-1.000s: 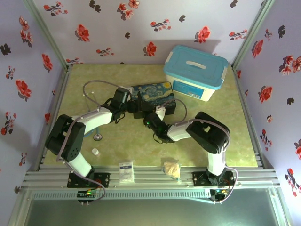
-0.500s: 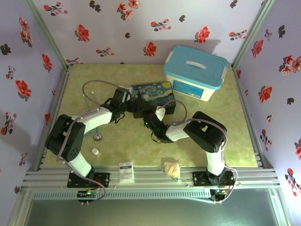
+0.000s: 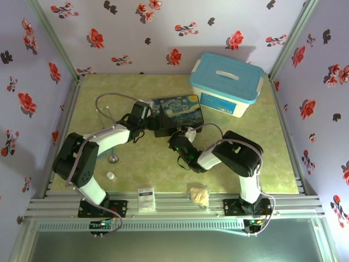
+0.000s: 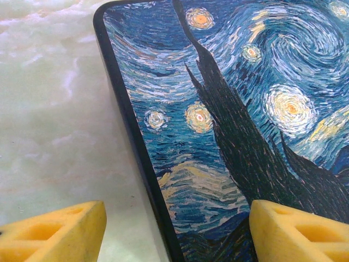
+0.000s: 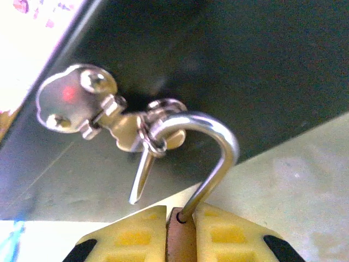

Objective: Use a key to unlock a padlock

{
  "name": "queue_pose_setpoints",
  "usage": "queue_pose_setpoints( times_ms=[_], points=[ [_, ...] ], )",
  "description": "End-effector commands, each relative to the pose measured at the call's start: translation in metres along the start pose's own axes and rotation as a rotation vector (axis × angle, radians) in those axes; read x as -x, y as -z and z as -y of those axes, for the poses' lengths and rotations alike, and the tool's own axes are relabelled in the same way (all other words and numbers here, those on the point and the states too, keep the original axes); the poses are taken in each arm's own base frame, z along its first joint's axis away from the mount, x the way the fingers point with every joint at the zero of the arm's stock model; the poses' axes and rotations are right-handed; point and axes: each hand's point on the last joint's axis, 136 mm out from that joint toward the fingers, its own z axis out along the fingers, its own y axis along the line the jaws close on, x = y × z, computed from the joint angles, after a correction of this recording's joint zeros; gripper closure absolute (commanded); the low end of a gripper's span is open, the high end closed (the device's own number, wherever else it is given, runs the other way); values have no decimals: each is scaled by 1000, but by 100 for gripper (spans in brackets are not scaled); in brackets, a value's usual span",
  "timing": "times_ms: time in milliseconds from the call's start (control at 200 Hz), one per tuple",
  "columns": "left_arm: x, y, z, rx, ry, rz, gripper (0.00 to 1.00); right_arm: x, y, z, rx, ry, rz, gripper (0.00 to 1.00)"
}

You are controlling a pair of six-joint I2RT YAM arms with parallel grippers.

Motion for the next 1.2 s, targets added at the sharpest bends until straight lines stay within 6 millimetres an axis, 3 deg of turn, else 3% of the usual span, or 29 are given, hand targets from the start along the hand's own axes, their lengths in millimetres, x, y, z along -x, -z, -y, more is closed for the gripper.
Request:
queue_pose_setpoints(
  times_ms=[0, 220, 545, 845, 1065, 1195],
  points=[
    [-37, -3, -20, 67, -22, -133, 31, -19, 5, 32, 3, -71, -32, 100],
    [-42, -6, -21, 68, -28, -139, 32, -8, 1, 30, 119, -175, 66, 100],
    [-42, -5, -20, 62, -39, -140, 33, -1, -3, 59, 1, -267, 145, 100],
    [-48, -8, -22, 68, -45, -154, 34, 25, 10, 82, -17, -307, 218, 100],
    [-47, -6, -23, 71, -46, -150, 34, 43, 19, 68, 8, -245, 229, 100],
    [-41, -2, -23, 67, -40, -134, 33, 32, 36, 85, -111, -141, 95, 100]
  ],
)
